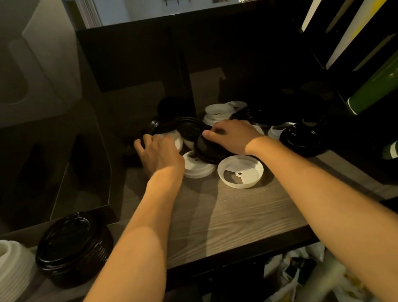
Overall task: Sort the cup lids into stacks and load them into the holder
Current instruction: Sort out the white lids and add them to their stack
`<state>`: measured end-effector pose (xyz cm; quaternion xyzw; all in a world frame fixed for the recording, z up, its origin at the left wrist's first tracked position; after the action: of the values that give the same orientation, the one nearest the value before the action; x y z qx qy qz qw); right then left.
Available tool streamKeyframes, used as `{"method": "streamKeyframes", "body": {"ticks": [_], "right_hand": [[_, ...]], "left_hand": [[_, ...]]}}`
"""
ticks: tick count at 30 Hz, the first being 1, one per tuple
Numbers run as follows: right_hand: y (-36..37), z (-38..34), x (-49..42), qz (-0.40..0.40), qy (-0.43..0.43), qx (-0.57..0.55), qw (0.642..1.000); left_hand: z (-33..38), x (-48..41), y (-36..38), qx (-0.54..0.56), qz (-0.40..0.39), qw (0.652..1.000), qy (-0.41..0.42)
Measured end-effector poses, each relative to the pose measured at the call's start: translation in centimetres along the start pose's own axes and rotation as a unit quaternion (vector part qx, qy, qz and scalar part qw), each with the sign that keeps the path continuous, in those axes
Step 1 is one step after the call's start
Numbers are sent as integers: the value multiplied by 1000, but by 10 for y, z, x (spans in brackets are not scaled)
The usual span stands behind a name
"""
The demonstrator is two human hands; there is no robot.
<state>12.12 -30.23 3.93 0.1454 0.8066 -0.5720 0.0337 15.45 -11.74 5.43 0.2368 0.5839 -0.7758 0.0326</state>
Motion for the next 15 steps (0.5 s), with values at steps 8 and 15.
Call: {"method": "streamKeyframes", "body": {"ticks": [8, 15], "right_hand": [[-12, 1, -2, 68, -6, -83, 994], [-18, -41, 17, -33, -123, -284, 950]], "left_hand": [[2, 2, -8, 376, -1, 921, -102], [1, 12, 8, 688, -65, 680, -246]]}}
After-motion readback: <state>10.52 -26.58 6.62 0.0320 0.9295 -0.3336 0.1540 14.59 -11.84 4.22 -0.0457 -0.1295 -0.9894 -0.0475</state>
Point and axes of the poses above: each hand's wrist, its own x-axis away from the middle knuckle, its own y-axis out of the palm, z = x × y, the point moved 8 cm from there along -x, towards the middle knuckle, and after that the axes turned 5 degrees about x, right-handed, at the moved point
